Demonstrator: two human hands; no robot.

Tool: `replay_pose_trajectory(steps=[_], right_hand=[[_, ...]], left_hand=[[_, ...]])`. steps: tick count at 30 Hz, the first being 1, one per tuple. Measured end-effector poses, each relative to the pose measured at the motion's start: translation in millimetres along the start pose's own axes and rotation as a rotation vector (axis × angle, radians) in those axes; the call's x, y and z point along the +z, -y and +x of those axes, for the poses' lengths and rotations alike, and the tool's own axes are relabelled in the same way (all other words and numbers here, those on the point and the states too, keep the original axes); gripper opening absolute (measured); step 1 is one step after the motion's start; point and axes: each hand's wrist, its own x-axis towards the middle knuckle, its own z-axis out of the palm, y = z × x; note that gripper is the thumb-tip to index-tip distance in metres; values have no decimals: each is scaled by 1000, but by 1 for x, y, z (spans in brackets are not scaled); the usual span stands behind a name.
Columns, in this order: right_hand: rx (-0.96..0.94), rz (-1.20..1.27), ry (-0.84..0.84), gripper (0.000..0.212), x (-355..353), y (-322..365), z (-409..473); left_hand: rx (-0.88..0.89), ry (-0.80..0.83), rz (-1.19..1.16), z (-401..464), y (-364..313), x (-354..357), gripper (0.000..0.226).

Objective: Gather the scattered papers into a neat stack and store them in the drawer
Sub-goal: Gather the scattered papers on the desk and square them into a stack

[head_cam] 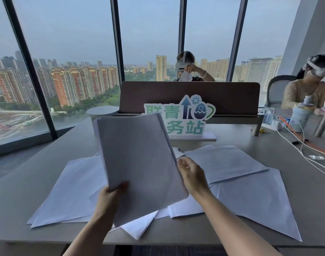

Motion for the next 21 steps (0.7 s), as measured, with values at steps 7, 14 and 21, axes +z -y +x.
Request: replay_pose_trajectory(steps=[7, 14, 21], right_hand=[[181, -794, 83, 31, -44, -57, 28], [216, -1022, 150, 28, -52, -68, 43], [143, -1127, 92, 27, -51, -75, 46]], left_hand=[[-198, 12, -71, 1, 16, 2, 5], [-231, 14, -38, 5, 19, 1, 7], [-268, 8, -23, 5, 20, 0, 9]])
